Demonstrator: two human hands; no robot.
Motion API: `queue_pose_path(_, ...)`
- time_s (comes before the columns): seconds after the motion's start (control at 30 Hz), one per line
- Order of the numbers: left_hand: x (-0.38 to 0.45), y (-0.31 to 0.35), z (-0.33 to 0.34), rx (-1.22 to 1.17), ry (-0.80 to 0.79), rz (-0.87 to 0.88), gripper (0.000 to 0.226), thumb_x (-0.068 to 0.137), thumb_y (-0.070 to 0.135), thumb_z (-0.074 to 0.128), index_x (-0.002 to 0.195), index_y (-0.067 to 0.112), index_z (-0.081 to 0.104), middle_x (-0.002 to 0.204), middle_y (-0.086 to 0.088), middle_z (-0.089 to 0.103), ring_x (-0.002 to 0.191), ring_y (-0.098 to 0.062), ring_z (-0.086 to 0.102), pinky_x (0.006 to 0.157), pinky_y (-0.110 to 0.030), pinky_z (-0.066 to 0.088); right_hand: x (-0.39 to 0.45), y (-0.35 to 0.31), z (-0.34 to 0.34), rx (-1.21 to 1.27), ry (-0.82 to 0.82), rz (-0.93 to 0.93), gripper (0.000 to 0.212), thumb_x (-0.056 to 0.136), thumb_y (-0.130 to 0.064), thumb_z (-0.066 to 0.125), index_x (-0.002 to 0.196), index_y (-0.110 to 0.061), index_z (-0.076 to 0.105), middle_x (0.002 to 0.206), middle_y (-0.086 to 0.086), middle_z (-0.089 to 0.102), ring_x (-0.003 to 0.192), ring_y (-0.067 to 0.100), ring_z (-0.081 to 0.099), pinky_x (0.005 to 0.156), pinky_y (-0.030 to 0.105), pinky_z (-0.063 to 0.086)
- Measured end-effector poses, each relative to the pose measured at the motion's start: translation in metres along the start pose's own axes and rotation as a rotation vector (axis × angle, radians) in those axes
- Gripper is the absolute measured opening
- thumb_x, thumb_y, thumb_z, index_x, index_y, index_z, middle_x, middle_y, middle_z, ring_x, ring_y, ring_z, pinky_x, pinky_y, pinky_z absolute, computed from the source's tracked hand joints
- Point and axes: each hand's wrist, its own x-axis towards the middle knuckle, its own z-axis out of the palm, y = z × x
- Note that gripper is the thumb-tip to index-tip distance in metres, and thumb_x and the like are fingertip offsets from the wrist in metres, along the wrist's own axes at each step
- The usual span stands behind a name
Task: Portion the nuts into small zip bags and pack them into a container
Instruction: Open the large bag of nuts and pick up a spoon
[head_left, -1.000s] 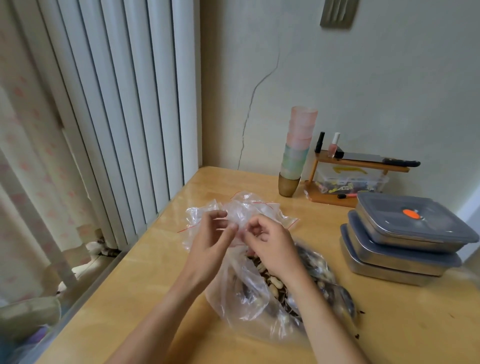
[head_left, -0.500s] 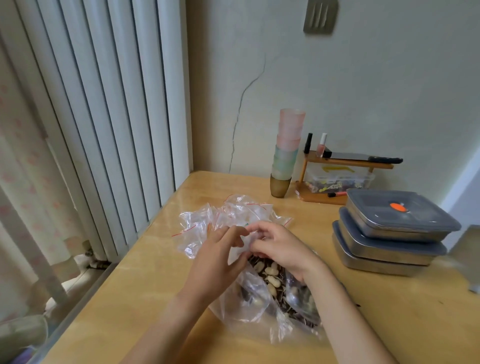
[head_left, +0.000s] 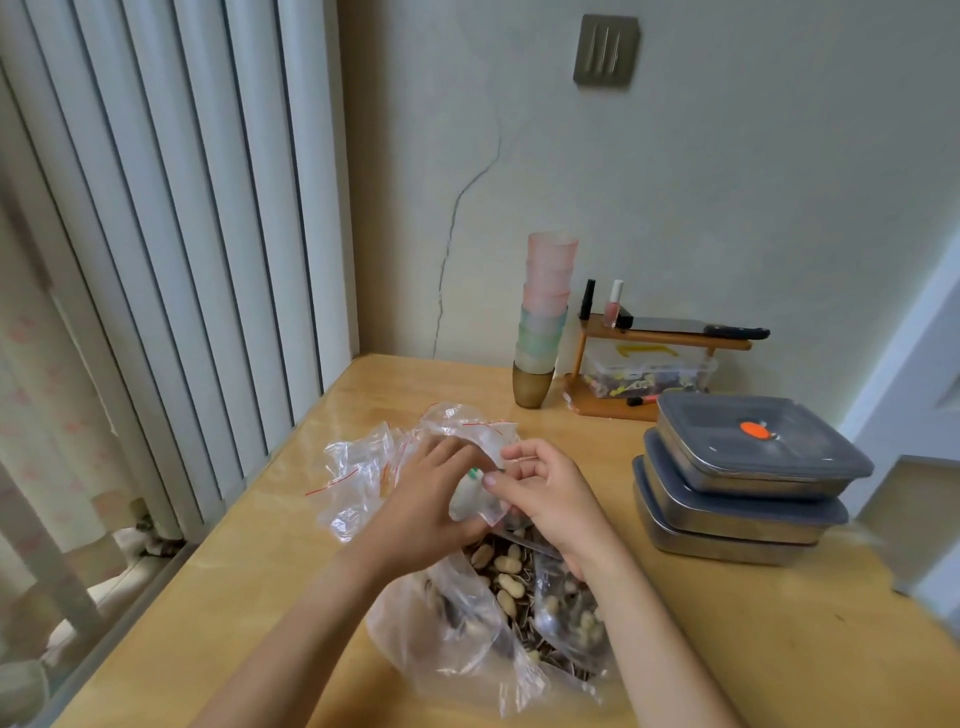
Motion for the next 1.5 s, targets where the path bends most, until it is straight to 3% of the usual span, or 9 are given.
queue_pose_path(0.17, -0.005, -0.010, 0.006, -0.173, -0.051, -0.183, 0.034, 0.084, 0.020, 0.068, 0.110, 0.025, 0.047, 0.097, 0.018, 0.064, 0.092, -0.005, 0.059, 0.079, -0.023, 0.048, -0.006, -0.007, 0.006, -0.490, 0.198, -0.384, 0.015, 0.092, -0.024, 0.072, 0.092, -0.028, 0.058, 0.100, -0.019, 0.056, 0.073, 0.008, 0.059, 0.070, 0.014, 0.046)
queue_pose_path(0.23, -0.003, -0.014, 0.009, -0.188, -0.027, -0.226, 0.035, 0.084, 0.023, 0.068, 0.113, 0.024, 0.048, 0.095, 0.012, 0.063, 0.087, -0.009, 0.058, 0.076, -0.030, 0.049, -0.011, -0.012, 0.008, -0.561, 0.085, -0.440, 0.011, 0.096, -0.024, 0.067, 0.086, -0.024, 0.061, 0.087, -0.027, 0.058, 0.067, 0.005, 0.057, 0.063, 0.013, 0.041)
queue_pose_path(0.33, 0.001, -0.016, 0.015, -0.199, -0.011, -0.217, 0.036, 0.087, 0.026, 0.069, 0.116, 0.022, 0.048, 0.094, 0.010, 0.063, 0.090, -0.007, 0.059, 0.075, -0.020, 0.047, -0.013, -0.009, 0.013, -0.646, -0.058, -0.323, 0.019, 0.096, -0.040, 0.066, 0.086, -0.024, 0.066, 0.078, -0.022, 0.064, 0.064, -0.004, 0.055, 0.059, 0.012, 0.036)
queue_pose_path(0.43, 0.000, -0.018, 0.020, -0.163, -0.014, -0.179, 0.037, 0.089, 0.027, 0.066, 0.119, 0.022, 0.046, 0.099, 0.013, 0.060, 0.097, -0.004, 0.057, 0.077, -0.010, 0.040, -0.008, -0.001, 0.015, -0.657, 0.063, -0.196, 0.025, 0.091, -0.053, 0.068, 0.085, -0.029, 0.067, 0.083, -0.013, 0.068, 0.074, -0.002, 0.060, 0.064, 0.015, 0.042)
queue_pose_path(0.73, -0.007, -0.017, 0.030, -0.012, -0.067, -0.158, 0.041, 0.098, 0.022, 0.056, 0.134, 0.021, 0.037, 0.118, 0.005, 0.053, 0.107, -0.013, 0.041, 0.095, -0.028, 0.030, -0.008, -0.003, 0.015, -0.222, 0.042, -0.118, 0.013, 0.094, -0.021, 0.070, 0.081, -0.019, 0.067, 0.059, -0.015, 0.062, 0.051, 0.002, 0.055, 0.053, 0.015, 0.044)
queue_pose_path(1.0, -0.007, -0.017, 0.028, 0.047, -0.047, -0.155, 0.030, 0.090, 0.011, 0.060, 0.105, 0.025, 0.038, 0.087, 0.016, 0.044, 0.087, 0.002, 0.040, 0.076, -0.021, 0.027, -0.006, 0.003, 0.018, -0.255, 0.082, -0.164, 0.009, 0.089, -0.029, 0.078, 0.081, -0.031, 0.073, 0.075, -0.009, 0.072, 0.054, 0.001, 0.057, 0.058, 0.022, 0.044)
queue_pose_path(1.23, -0.003, -0.009, 0.020, 0.044, -0.001, -0.117, 0.054, 0.075, 0.053, 0.064, 0.118, 0.028, 0.045, 0.105, 0.024, 0.050, 0.102, 0.002, 0.045, 0.098, -0.025, 0.026, -0.010, -0.001, 0.020, -0.375, 0.075, -0.179, 0.009, 0.091, -0.032, 0.074, 0.097, -0.038, 0.073, 0.069, 0.002, 0.071, 0.061, 0.023, 0.063, 0.063, 0.036, 0.056)
queue_pose_path(1.4, 0.001, -0.003, 0.018, -0.093, -0.036, -0.124, 0.036, 0.081, 0.049, 0.062, 0.100, 0.023, 0.046, 0.089, 0.016, 0.060, 0.080, -0.002, 0.058, 0.068, -0.028, 0.049, -0.015, -0.016, 0.013, -0.344, -0.004, -0.153, 0.007, 0.095, -0.027, 0.070, 0.093, -0.031, 0.075, 0.073, -0.001, 0.073, 0.053, 0.009, 0.060, 0.058, 0.028, 0.054)
queue_pose_path(1.5, -0.005, -0.005, 0.014, -0.111, 0.027, -0.146, 0.045, 0.083, 0.062, 0.068, 0.100, 0.024, 0.051, 0.089, 0.015, 0.062, 0.081, -0.004, 0.060, 0.068, -0.024, 0.049, -0.015, -0.020, -0.001, -0.504, 0.029, -0.167, 0.011, 0.097, -0.025, 0.067, 0.092, -0.030, 0.076, 0.083, -0.011, 0.072, 0.066, -0.001, 0.062, 0.065, 0.015, 0.049)
